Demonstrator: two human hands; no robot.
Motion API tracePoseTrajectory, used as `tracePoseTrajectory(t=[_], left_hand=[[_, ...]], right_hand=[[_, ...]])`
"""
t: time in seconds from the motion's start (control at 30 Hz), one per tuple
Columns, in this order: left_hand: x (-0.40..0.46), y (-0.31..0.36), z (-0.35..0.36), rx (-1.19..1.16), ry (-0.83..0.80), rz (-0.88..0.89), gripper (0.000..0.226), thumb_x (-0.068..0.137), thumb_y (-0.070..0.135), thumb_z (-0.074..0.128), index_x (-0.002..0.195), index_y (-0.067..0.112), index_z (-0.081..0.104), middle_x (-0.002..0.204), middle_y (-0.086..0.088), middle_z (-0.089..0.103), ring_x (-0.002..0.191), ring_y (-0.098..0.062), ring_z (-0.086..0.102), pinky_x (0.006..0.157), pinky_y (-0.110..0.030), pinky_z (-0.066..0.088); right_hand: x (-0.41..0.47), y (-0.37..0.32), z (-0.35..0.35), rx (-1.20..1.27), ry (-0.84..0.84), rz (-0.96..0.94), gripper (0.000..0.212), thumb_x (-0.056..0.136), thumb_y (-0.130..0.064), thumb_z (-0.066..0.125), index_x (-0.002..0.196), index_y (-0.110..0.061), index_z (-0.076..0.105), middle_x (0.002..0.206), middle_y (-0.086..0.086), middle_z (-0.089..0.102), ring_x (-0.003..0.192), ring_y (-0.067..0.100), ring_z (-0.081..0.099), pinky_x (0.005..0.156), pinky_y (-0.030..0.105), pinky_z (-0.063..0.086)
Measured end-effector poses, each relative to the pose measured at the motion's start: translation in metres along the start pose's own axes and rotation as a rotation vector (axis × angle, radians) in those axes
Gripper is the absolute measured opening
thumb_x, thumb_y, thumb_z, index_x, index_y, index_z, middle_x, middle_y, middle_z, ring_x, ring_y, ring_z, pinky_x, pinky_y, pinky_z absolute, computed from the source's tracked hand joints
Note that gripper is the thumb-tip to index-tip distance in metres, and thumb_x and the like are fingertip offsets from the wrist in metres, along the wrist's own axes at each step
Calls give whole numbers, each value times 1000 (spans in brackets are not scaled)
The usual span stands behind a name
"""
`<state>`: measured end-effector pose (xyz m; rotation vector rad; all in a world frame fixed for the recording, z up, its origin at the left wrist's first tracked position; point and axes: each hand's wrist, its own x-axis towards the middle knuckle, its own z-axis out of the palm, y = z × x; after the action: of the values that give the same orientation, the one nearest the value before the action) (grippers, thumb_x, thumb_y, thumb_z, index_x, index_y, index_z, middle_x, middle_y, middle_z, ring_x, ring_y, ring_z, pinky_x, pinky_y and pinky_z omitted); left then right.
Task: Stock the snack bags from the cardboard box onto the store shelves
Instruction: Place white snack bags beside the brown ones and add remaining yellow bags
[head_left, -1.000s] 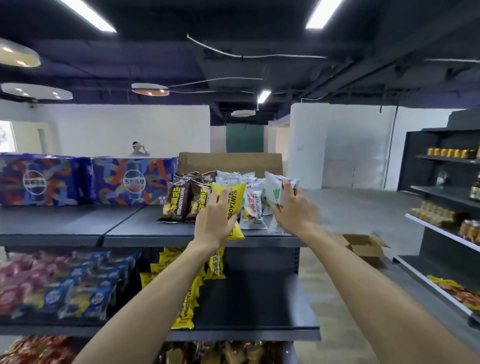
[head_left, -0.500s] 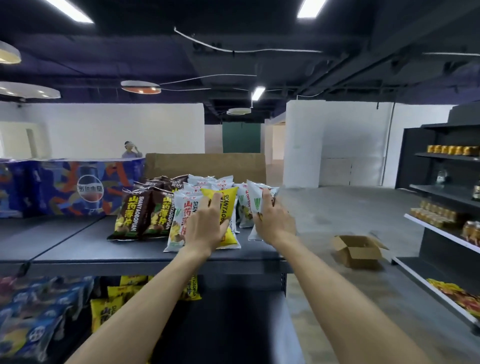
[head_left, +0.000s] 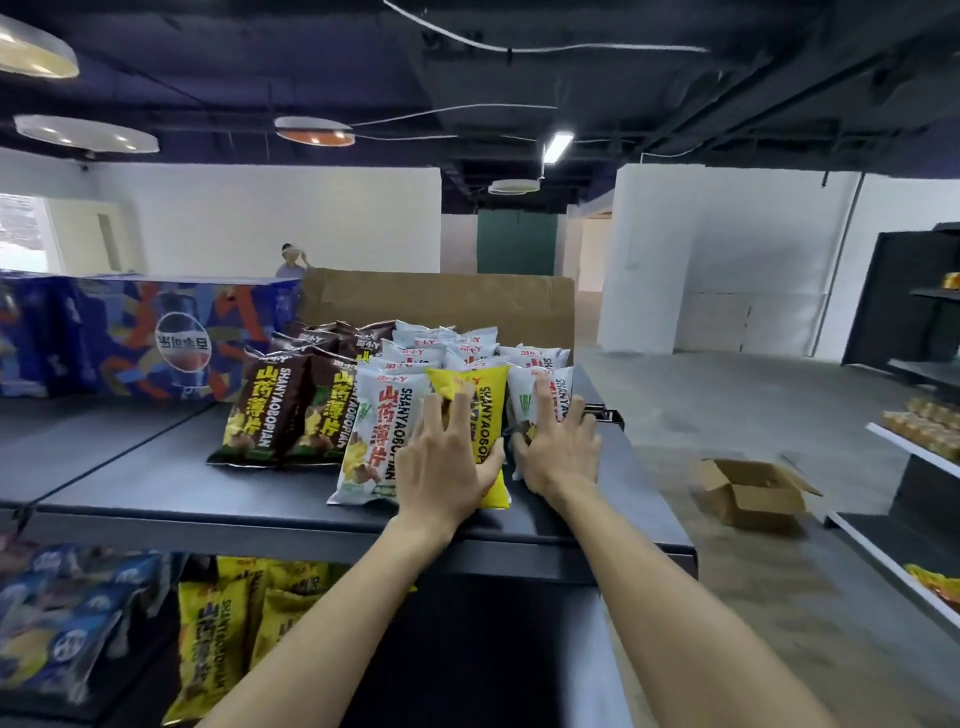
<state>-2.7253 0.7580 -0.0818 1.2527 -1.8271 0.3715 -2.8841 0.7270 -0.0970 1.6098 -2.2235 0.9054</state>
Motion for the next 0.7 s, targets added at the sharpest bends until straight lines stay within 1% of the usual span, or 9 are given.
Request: tracePoseTrajectory(t=[0.07, 0.13, 0.23, 0.3, 0.4, 0.47, 0.6, 0.7], left_hand=[[-4, -1, 7, -41, 5, 0, 72, 79, 58, 59, 137, 20, 40, 118, -11, 45, 102, -30, 56, 61, -39, 57], [-6, 0, 11, -50, -4, 5, 82, 76, 60, 62, 141, 19, 35, 122, -13, 42, 110, -33, 51, 70, -40, 57], [-7, 2, 14, -58, -34, -5, 90, 73, 62, 64, 144, 21, 28, 126, -13, 38, 115, -34, 49, 72, -40, 57], [-7, 2, 14, -72, -50, -8, 89, 74, 59, 65, 145, 21, 26, 126, -13, 37, 114, -35, 48, 73, -41, 56], [-7, 4, 10, -67, -78, -2, 82, 81, 52, 62, 146, 19, 25, 127, -14, 36, 113, -35, 50, 75, -40, 55], [-5, 6, 4, -83, -104, -10, 74, 86, 46, 59, 145, 17, 24, 127, -14, 36, 107, -33, 54, 74, -39, 55], [-6, 8, -13, -139, -118, -20, 66, 90, 37, 58, 143, 13, 26, 125, -17, 38, 101, -34, 54, 73, -41, 55], [-12, 7, -23, -157, -121, -9, 64, 90, 33, 60, 142, 12, 29, 125, -16, 36, 97, -32, 55, 70, -39, 55]], right_hand=[[2, 1, 3, -2, -29, 25, 80, 90, -56, 45, 151, -39, -4, 143, 19, 25, 121, 40, 37, 97, 51, 36], [2, 2, 5, 5, -35, 30, 80, 91, -60, 42, 151, -39, -7, 145, 20, 24, 121, 41, 36, 98, 52, 35], [2, 2, 4, 21, -51, 29, 77, 93, -61, 37, 150, -40, -11, 149, 21, 20, 125, 42, 33, 100, 53, 33], [0, 1, 1, 19, -68, 27, 78, 93, -61, 35, 150, -40, -13, 152, 20, 15, 129, 42, 30, 101, 54, 31], [-3, 1, -6, -8, -144, 19, 80, 94, -62, 32, 152, -36, -16, 159, 16, 2, 136, 41, 22, 105, 56, 28], [-10, 3, -13, -15, -172, 7, 79, 94, -62, 32, 154, -32, -11, 161, 13, -2, 139, 40, 19, 107, 57, 26], [-24, 7, -26, -45, -145, -53, 68, 96, -58, 34, 154, -29, 12, 160, 12, 11, 137, 40, 27, 107, 53, 31], [-33, 5, -38, -80, -126, -67, 61, 96, -51, 39, 150, -28, 21, 157, 12, 18, 133, 38, 33, 105, 50, 36]])
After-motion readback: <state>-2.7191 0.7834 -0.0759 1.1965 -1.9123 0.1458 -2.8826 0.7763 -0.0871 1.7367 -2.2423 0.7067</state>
